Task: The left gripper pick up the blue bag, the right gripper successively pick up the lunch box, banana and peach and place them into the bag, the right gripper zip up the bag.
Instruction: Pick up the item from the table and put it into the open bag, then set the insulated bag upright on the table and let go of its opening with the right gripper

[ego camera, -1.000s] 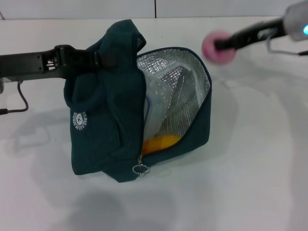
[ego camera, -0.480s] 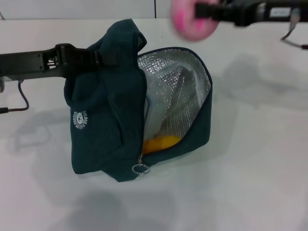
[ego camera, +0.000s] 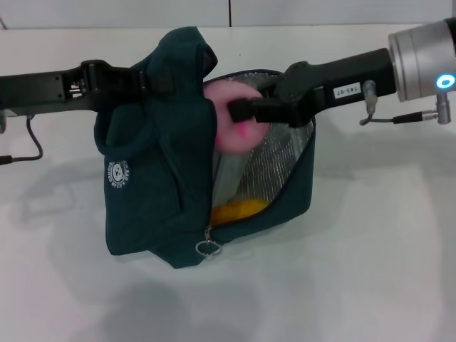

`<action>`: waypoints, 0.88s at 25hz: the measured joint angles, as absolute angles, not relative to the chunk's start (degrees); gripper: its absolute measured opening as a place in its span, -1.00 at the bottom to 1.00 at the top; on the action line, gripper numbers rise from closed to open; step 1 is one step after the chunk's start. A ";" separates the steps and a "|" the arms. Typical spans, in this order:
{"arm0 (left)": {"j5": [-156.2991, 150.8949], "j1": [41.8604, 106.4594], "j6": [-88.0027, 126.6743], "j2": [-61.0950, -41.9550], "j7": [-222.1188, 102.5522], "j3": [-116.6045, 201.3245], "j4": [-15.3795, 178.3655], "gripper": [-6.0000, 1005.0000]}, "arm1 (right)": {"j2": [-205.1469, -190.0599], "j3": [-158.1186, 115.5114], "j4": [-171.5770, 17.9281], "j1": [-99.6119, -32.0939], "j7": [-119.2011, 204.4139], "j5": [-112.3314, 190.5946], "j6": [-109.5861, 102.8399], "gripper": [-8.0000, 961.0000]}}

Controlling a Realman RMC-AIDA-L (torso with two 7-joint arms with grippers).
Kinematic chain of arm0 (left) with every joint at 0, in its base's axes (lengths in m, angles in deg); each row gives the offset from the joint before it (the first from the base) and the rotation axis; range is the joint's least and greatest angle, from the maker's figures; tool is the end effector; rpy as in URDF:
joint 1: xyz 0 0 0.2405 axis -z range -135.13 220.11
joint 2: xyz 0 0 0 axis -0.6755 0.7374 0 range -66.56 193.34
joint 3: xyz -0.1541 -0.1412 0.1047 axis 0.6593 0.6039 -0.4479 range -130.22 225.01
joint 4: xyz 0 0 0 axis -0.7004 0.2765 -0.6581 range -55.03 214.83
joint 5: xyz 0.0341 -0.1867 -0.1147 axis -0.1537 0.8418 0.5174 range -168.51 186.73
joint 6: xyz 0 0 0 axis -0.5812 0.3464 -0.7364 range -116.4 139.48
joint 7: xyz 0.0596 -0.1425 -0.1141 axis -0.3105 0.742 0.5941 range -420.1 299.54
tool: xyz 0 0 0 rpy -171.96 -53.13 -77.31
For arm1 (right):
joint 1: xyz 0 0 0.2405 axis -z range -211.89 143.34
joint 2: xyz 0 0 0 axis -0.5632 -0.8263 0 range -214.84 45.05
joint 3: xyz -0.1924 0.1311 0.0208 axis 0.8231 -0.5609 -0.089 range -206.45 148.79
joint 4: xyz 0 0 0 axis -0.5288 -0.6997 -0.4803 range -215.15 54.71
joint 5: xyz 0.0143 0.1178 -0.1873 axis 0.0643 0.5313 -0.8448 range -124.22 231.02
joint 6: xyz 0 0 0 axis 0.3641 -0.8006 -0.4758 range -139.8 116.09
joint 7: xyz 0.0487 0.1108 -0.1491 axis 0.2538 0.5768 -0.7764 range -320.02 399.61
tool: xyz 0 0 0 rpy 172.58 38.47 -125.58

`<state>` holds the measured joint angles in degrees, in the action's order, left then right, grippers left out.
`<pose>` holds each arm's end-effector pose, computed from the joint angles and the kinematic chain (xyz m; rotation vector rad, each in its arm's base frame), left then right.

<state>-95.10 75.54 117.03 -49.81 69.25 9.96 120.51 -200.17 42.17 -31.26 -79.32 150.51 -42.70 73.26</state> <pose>-0.1836 0.3448 0.0414 2.4149 1.4866 1.0285 0.0661 0.3762 -0.0464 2.9606 -0.5732 -0.6624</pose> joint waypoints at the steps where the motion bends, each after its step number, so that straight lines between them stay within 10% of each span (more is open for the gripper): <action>1: -95.08 75.54 117.01 -49.81 69.25 9.96 120.51 -0.92 | -200.18 42.37 -31.28 -79.51 150.36 -43.04 73.15 -0.76; 6: -95.03 75.54 116.94 -49.77 69.27 10.02 120.51 -0.92 | -200.20 42.34 -31.08 -79.96 149.89 -43.82 72.88 -0.86; 22: -94.87 75.39 116.78 -49.72 69.19 10.13 120.51 -0.92 | -200.11 37.63 -30.55 -78.20 148.93 -43.40 73.14 0.49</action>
